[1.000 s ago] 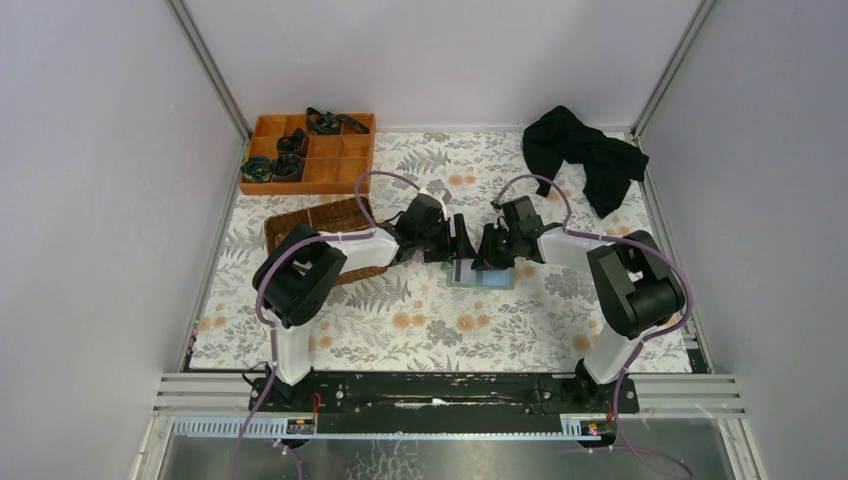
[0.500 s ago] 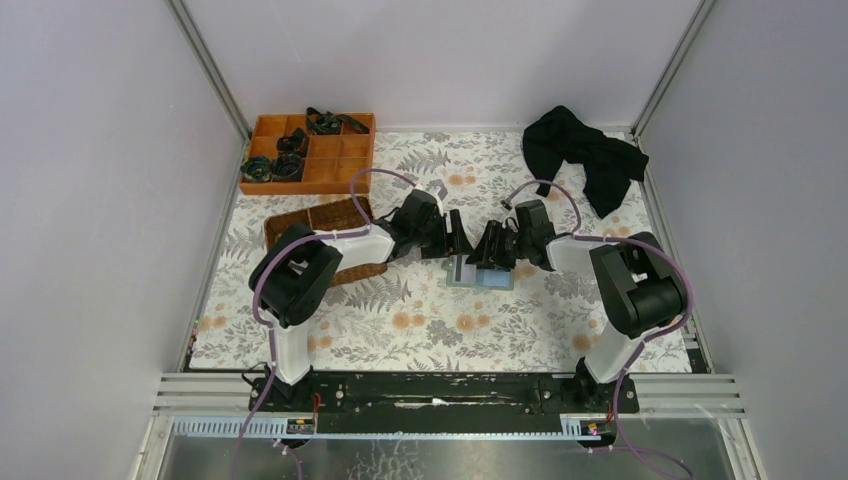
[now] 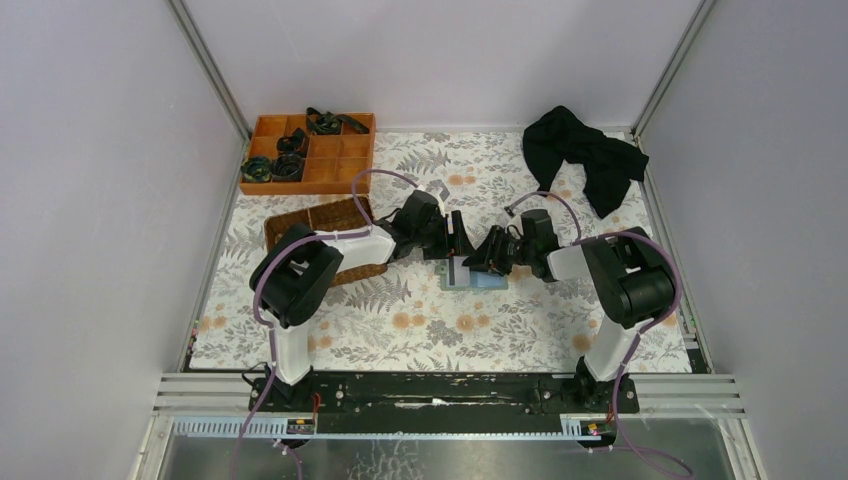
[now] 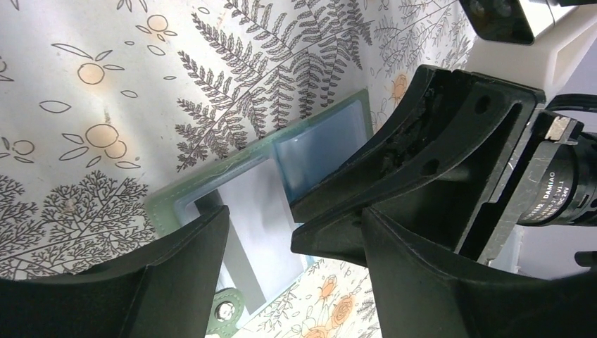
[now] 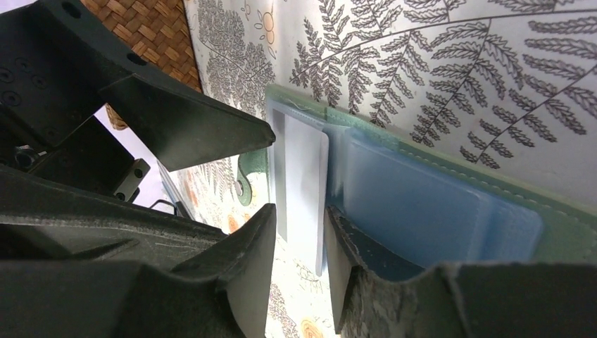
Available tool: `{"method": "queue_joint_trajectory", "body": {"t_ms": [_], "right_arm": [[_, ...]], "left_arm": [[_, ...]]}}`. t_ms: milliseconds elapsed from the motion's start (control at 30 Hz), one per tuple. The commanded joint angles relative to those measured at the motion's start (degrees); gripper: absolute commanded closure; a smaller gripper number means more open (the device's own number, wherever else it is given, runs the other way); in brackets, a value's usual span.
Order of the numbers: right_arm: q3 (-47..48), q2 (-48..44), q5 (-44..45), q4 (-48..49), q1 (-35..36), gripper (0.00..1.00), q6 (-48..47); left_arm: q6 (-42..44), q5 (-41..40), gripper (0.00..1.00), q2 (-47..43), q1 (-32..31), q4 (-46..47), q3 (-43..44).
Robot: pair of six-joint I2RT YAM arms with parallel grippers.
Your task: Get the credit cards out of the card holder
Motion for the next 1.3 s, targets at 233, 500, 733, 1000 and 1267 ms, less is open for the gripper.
{"method": "queue_joint_trajectory", "body": {"t_ms": [233,500,733,1000,1267], "right_arm": [[-0.9,-1.1,-8.2,11.9,-0.3,0.69,5.1],[-1.7,2.6,-11.3,20.0,-0.3,0.74,9.8],[-2.0,6.4,-13.4,27.2,-0.3,0.75,13.1],[-0.2,6.7,-9.5,17.8,-0.3,0.84,7.0],[1.2,6.5,-6.9,12.0,-0.3,1.0,4.1]], "left_arm": [[-1.4,2.2,0.24,2.2,-0.9,4.4,-1.1],[-2.0,2.6,0.24,2.5,-0.7,5.7,-2.2],[-2.2,3.3,0.24,3.1,-0.5,6.3,-2.0],[-1.9,3.1,0.25,2.2,-0.5,5.7,-2.2],[1.0,-0.6,0.25,-2.1,-0.3,1.8,-1.9]]}}
